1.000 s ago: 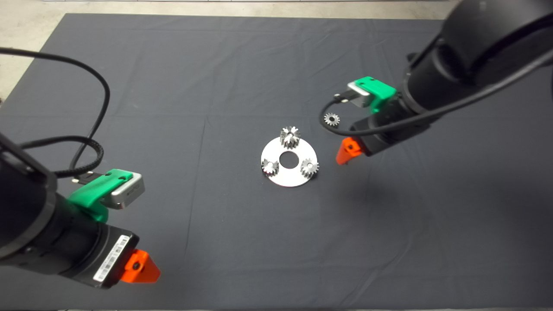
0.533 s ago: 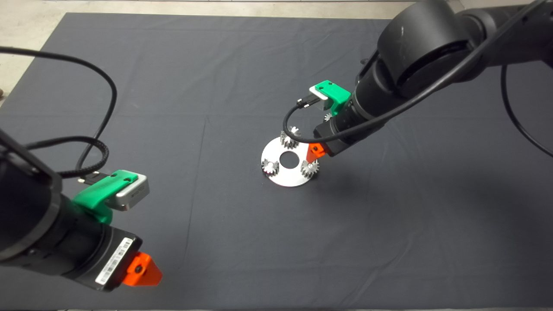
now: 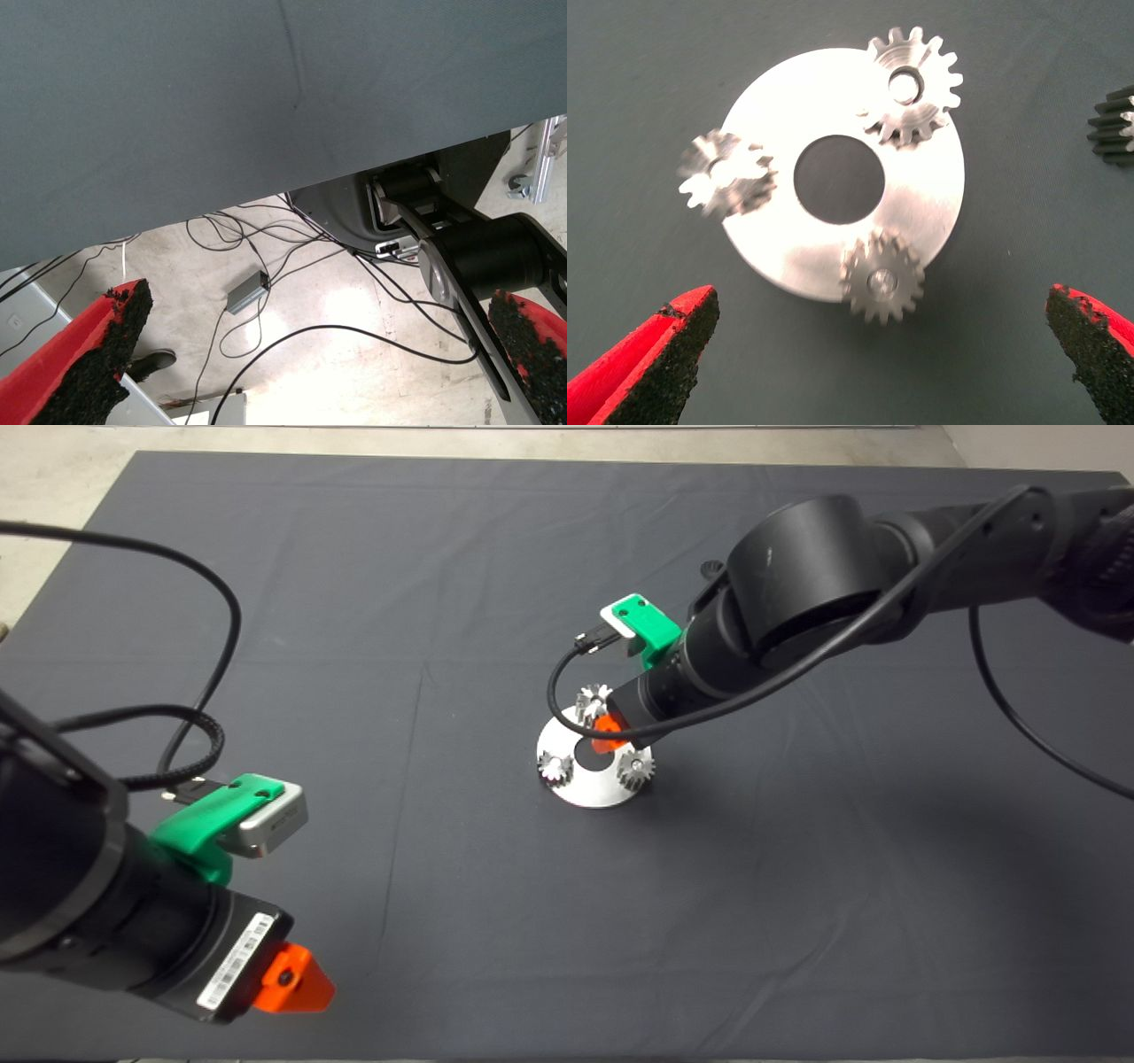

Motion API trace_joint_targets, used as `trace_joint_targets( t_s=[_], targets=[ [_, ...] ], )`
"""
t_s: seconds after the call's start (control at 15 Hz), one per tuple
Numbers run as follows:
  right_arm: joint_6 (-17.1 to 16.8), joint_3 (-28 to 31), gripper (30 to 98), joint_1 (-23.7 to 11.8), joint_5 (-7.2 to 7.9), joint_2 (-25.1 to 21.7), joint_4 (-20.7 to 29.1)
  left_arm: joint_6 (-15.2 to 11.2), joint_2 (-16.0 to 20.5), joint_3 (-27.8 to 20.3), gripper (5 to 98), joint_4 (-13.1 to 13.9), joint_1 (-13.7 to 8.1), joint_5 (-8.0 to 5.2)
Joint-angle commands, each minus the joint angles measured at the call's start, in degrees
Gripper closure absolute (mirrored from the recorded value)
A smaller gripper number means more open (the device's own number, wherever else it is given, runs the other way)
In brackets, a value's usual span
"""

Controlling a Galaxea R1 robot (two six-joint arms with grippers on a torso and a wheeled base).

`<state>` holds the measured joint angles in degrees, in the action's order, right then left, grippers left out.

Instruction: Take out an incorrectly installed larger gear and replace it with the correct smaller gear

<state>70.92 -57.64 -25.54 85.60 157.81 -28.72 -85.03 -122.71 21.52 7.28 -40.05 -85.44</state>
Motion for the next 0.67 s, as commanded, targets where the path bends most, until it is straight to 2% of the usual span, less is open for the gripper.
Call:
trace_joint_targets(
  t_s=[0.0,0.13,0.47,0.53,0.6],
  targets=[
    [-0.17,-1.87,30.8,-0.39,-0.15,0.27,-5.16,0.04,0.05,-0.70,6.0,0.54,-0.91,0.37],
    [-0.26,-3.49,30.8,0.11,-0.11,0.18,-6.85,0.04,-0.04,-0.70,6.0,0.54,-0.91,0.37],
    [-0.09,-5.99,30.8,0.84,-0.18,0.36,-7.14,0.04,0.05,-0.79,6.0,0.54,-0.91,0.37],
    [-0.02,-6.66,30.8,0.93,-0.91,0.36,-7.86,0.04,0.05,-0.79,6.0,0.54,-0.91,0.37],
    [0.00,-6.95,30.8,1.41,-2.48,0.31,-8.88,0.04,0.05,-0.79,6.0,0.54,-0.91,0.37]
  ],
)
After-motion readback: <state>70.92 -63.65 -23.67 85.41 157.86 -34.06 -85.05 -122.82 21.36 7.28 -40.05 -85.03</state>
